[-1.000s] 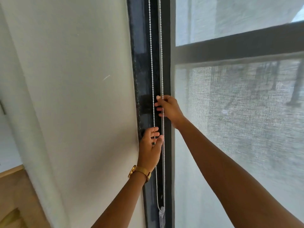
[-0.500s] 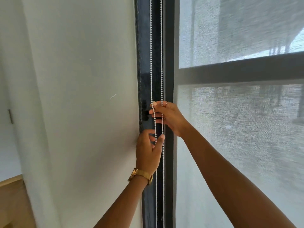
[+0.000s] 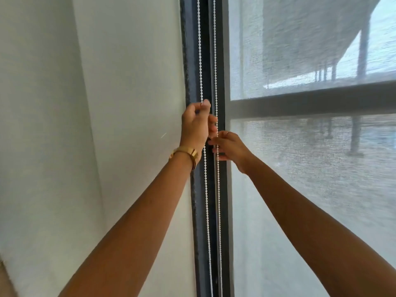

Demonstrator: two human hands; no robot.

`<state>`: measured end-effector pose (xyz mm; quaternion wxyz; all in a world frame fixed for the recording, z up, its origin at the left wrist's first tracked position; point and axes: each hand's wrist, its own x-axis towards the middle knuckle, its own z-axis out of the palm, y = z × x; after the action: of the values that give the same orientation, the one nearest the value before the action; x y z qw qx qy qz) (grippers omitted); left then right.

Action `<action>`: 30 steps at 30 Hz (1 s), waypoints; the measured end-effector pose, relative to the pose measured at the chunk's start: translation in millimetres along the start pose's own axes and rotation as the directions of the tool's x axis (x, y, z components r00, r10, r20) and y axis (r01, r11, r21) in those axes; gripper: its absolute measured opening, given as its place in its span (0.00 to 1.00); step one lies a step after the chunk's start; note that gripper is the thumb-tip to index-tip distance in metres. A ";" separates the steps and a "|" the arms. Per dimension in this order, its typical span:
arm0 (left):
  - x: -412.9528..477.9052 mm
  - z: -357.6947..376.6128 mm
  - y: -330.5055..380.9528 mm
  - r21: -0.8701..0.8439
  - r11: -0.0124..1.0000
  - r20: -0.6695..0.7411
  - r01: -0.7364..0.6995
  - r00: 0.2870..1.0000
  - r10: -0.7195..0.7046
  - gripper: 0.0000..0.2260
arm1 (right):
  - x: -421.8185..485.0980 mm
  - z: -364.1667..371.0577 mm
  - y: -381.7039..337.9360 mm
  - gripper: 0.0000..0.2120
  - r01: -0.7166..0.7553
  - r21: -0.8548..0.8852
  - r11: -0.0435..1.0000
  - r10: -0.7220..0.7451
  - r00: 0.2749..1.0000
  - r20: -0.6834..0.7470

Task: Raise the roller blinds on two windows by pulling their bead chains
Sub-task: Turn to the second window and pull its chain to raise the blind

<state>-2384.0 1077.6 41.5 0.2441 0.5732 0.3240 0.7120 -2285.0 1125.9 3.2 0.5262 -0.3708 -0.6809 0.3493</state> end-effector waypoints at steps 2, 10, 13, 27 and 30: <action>13.2 0.3 24.2 -0.072 0.997 -0.022 0.006 1.000 -0.008 0.15 | -3.8 8.6 -15.4 0.12 0.011 0.058 0.998 -0.007 0.997 -0.077; 21.0 -0.9 58.7 0.191 0.954 0.037 -0.231 0.973 0.228 0.14 | -27.3 26.8 -66.6 0.16 0.292 0.044 0.955 -0.197 0.740 -0.643; 5.3 0.5 46.6 0.183 0.930 -0.087 -0.319 0.937 0.339 0.13 | -30.4 20.6 -81.2 0.19 0.323 0.109 0.940 -0.186 0.753 -0.631; -51.6 -3.4 13.2 0.028 0.926 -0.048 -0.378 0.924 0.379 0.13 | -40.5 -3.4 -192.2 0.14 0.396 0.088 0.914 -0.365 0.897 -0.249; -84.3 -8.9 -20.2 0.011 0.955 0.010 -0.297 0.955 0.297 0.14 | -37.9 0.6 -203.3 0.11 0.342 0.238 0.909 -0.309 0.937 -0.164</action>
<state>-2374.3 1028.9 -30.1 0.1325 0.6197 0.2376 0.7362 -2307.0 994.9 161.7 0.6622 -0.1997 -0.6474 0.3202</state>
